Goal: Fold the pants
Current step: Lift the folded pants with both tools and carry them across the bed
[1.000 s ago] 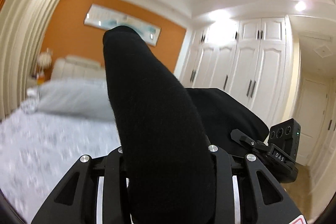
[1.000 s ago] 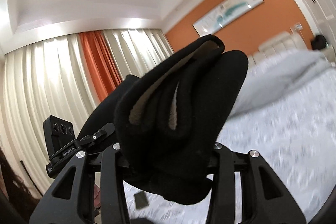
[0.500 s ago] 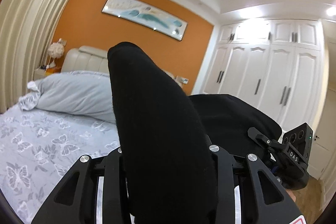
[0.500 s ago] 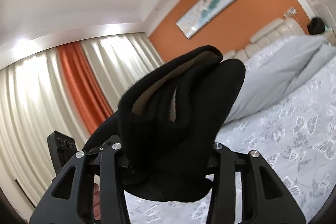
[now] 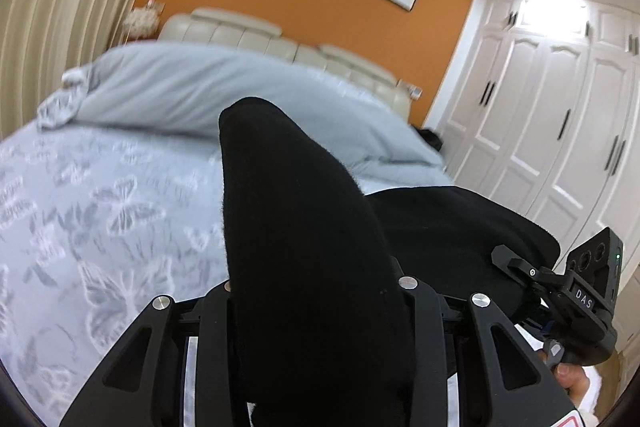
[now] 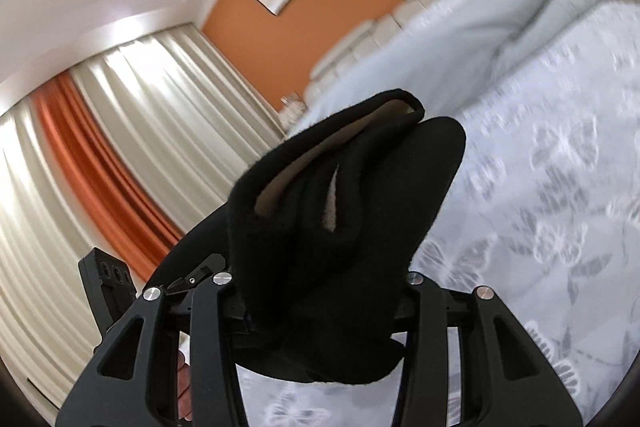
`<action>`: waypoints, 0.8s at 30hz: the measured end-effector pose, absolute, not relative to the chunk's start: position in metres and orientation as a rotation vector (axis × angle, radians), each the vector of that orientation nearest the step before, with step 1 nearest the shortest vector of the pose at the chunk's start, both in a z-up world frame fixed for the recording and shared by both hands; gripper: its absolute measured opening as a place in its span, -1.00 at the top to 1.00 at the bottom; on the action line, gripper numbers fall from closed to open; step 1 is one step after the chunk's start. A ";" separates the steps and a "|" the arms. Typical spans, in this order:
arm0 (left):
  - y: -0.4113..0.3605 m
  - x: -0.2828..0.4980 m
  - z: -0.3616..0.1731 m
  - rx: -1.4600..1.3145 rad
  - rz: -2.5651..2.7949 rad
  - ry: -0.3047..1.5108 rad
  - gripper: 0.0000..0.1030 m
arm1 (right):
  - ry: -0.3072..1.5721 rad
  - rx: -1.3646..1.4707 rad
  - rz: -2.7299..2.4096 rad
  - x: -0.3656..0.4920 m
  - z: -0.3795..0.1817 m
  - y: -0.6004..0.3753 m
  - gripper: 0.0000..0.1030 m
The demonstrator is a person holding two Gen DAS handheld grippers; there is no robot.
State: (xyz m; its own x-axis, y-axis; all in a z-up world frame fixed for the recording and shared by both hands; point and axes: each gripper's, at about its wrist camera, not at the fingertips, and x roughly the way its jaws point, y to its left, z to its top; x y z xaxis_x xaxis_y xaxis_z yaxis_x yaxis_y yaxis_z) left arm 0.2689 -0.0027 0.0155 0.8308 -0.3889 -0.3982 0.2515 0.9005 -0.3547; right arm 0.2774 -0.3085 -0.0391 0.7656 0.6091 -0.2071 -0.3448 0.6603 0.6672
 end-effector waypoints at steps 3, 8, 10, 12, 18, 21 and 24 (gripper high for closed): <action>-0.005 0.281 -0.017 -0.285 -0.326 0.522 0.36 | 0.488 0.660 0.543 0.288 -0.072 -0.309 0.21; -0.009 0.292 -0.064 -0.251 -0.304 0.590 0.36 | 0.554 0.675 0.526 0.298 -0.116 -0.309 0.21; -0.010 0.295 -0.079 -0.236 -0.292 0.620 0.36 | 0.588 0.675 0.514 0.299 -0.133 -0.308 0.21; -0.010 0.296 -0.093 -0.220 -0.276 0.643 0.36 | 0.604 0.681 0.508 0.299 -0.145 -0.308 0.20; -0.009 0.291 -0.106 -0.209 -0.266 0.645 0.34 | 0.622 0.670 0.500 0.296 -0.149 -0.307 0.18; -0.008 0.290 -0.107 -0.218 -0.265 0.650 0.34 | 0.635 0.684 0.495 0.296 -0.151 -0.309 0.18; -0.009 0.288 -0.106 -0.213 -0.263 0.646 0.34 | 0.609 0.672 0.505 0.291 -0.148 -0.309 0.19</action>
State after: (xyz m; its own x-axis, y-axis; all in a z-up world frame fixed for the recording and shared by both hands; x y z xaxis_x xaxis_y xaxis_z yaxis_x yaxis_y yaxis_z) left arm 0.2884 -0.0092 -0.1057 0.7671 -0.3061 -0.5638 0.1742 0.9452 -0.2762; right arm 0.2915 -0.3087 -0.1485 0.7145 0.6056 -0.3505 -0.2321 0.6777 0.6978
